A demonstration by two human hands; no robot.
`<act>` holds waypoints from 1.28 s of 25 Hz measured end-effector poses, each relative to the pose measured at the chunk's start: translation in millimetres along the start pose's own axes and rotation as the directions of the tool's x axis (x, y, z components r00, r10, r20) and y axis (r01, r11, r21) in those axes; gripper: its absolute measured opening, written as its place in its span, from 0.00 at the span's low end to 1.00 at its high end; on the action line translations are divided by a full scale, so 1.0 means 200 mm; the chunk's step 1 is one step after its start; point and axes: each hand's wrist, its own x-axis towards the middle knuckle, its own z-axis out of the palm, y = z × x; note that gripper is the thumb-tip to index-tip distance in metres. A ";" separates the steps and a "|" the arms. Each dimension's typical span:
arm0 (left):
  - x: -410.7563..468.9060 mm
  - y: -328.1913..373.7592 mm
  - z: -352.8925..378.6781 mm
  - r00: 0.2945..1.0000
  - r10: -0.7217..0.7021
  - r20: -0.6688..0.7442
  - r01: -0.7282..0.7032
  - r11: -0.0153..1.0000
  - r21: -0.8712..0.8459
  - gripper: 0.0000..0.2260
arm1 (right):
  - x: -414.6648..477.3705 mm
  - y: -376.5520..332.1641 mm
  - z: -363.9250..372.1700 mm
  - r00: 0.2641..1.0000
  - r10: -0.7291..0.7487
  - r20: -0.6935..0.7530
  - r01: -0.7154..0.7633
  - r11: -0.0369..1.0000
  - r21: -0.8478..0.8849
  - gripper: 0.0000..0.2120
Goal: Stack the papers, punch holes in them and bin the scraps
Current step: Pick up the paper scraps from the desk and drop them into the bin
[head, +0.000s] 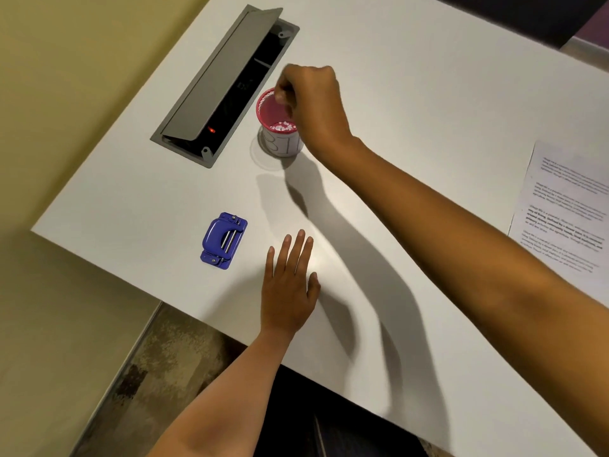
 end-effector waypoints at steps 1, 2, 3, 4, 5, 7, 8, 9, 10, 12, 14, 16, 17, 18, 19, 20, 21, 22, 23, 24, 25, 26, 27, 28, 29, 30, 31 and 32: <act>0.00 0.00 0.00 1.000 -0.008 0.007 0.008 1.000 0.000 0.28 | 0.05 -0.02 0.03 0.999 -0.025 0.038 0.028 0.996 -0.088 0.13; 0.00 0.00 0.00 1.000 -0.015 0.014 0.015 1.000 0.000 0.28 | 0.08 -0.03 0.05 0.996 -0.037 0.082 0.050 0.984 -0.172 0.13; 0.00 0.00 0.00 1.000 -0.020 0.019 0.020 1.000 -0.001 0.29 | 0.10 -0.04 0.07 0.992 -0.033 0.120 0.061 0.969 -0.238 0.14; 0.01 0.00 0.00 1.000 -0.022 0.022 0.022 1.000 -0.002 0.29 | 0.12 -0.04 0.09 0.989 -0.022 0.143 0.062 0.959 -0.278 0.13; 0.01 0.00 0.00 0.999 -0.022 0.024 0.022 1.000 -0.002 0.29 | 0.12 -0.03 0.10 0.989 -0.010 0.148 0.053 0.956 -0.289 0.13; 0.01 0.00 0.00 1.000 -0.021 0.021 0.021 1.000 -0.002 0.29 | 0.14 -0.02 0.12 0.991 0.000 0.137 0.039 0.959 -0.280 0.13; 0.00 0.00 0.00 1.000 -0.021 0.017 0.021 1.000 -0.001 0.29 | 0.14 -0.01 0.12 0.991 -0.015 0.129 0.052 0.957 -0.285 0.13; 0.00 0.00 0.00 1.000 -0.022 0.016 0.022 1.000 -0.001 0.29 | 0.14 -0.02 0.13 0.992 -0.033 0.121 0.068 0.953 -0.295 0.13; 0.00 0.01 0.00 1.000 -0.022 0.014 0.022 1.000 -0.002 0.29 | 0.15 -0.02 0.13 0.993 -0.047 0.111 0.079 0.950 -0.303 0.13; 0.00 0.01 0.00 1.000 -0.024 0.014 0.024 1.000 0.000 0.29 | 0.15 -0.02 0.14 0.994 -0.039 0.099 0.067 0.950 -0.305 0.12; 0.00 0.01 0.00 1.000 -0.023 0.015 0.023 1.000 -0.001 0.29 | 0.15 -0.01 0.13 0.994 -0.015 0.113 0.049 0.951 -0.304 0.09; 0.00 0.01 0.00 1.000 -0.023 0.012 0.023 1.000 -0.006 0.29 | 0.13 0.01 0.13 0.992 -0.007 0.124 0.045 0.952 -0.302 0.08; 0.00 0.01 0.00 1.000 -0.022 0.011 0.023 1.000 -0.007 0.29 | 0.13 0.02 0.12 0.993 -0.006 0.119 0.042 0.954 -0.297 0.09; 0.00 0.01 0.00 1.000 -0.023 0.011 0.023 1.000 -0.005 0.29 | 0.12 0.04 0.12 0.993 0.004 0.114 0.028 0.959 -0.283 0.11; 0.00 0.01 0.00 1.000 -0.022 0.010 0.022 1.000 -0.003 0.29 | 0.11 0.05 0.12 0.993 0.025 0.116 0.007 0.964 -0.265 0.12; 0.00 0.01 0.00 1.000 -0.021 0.010 0.021 1.000 0.000 0.29 | 0.10 0.06 0.12 0.992 0.036 0.124 -0.002 0.966 -0.258 0.13; 0.00 0.01 0.00 1.000 -0.019 0.009 0.019 1.000 0.004 0.29 | 0.08 0.07 0.12 0.991 0.029 0.134 0.007 0.965 -0.262 0.14; 0.00 0.01 0.00 1.000 -0.017 0.009 0.017 1.000 0.008 0.29 | 0.07 0.08 0.12 0.990 0.015 0.139 0.024 0.961 -0.274 0.15; 0.00 0.01 0.00 1.000 -0.015 0.009 0.015 1.000 0.010 0.29 | 0.05 0.09 0.12 0.991 0.005 0.131 0.032 0.961 -0.275 0.15; 0.00 0.01 0.00 1.000 -0.015 0.008 0.015 1.000 0.012 0.29 | 0.04 0.10 0.12 0.994 0.000 0.107 0.028 0.965 -0.260 0.15; 0.00 0.01 0.00 1.000 -0.016 0.007 0.015 1.000 0.015 0.29 | 0.04 0.10 0.11 0.997 -0.004 0.078 0.022 0.972 -0.233 0.14; 0.00 0.01 -0.01 1.000 -0.017 0.006 0.016 1.000 0.016 0.29 | 0.03 0.10 0.11 0.999 -0.007 0.053 0.017 0.980 -0.198 0.13; 0.00 0.01 -0.01 1.000 -0.017 0.006 0.016 1.000 0.015 0.29 | 0.02 0.09 0.11 0.999 -0.004 0.034 0.010 0.988 -0.157 0.13; 0.00 0.01 -0.01 1.000 -0.016 0.006 0.016 1.000 0.011 0.29 | 0.02 0.09 0.10 1.000 0.006 0.015 -0.004 0.994 -0.110 0.12; 0.00 0.01 -0.01 1.000 -0.014 0.005 0.014 1.000 0.007 0.29 | 0.01 0.09 0.09 1.000 0.021 -0.013 -0.022 0.998 -0.058 0.12; 0.00 0.01 -0.01 1.000 -0.013 0.001 0.013 1.000 0.002 0.29 | -0.01 0.10 0.08 0.998 0.044 -0.049 -0.044 0.999 -0.014 0.12; 0.00 0.01 -0.01 1.000 -0.011 -0.001 0.011 1.000 -0.002 0.29 | -0.04 0.12 0.07 0.994 0.070 -0.087 -0.069 0.998 0.008 0.12; 0.00 0.01 -0.01 1.000 -0.009 -0.004 0.009 1.000 -0.004 0.29 | -0.08 0.14 0.06 0.988 0.093 -0.121 -0.093 0.996 0.005 0.12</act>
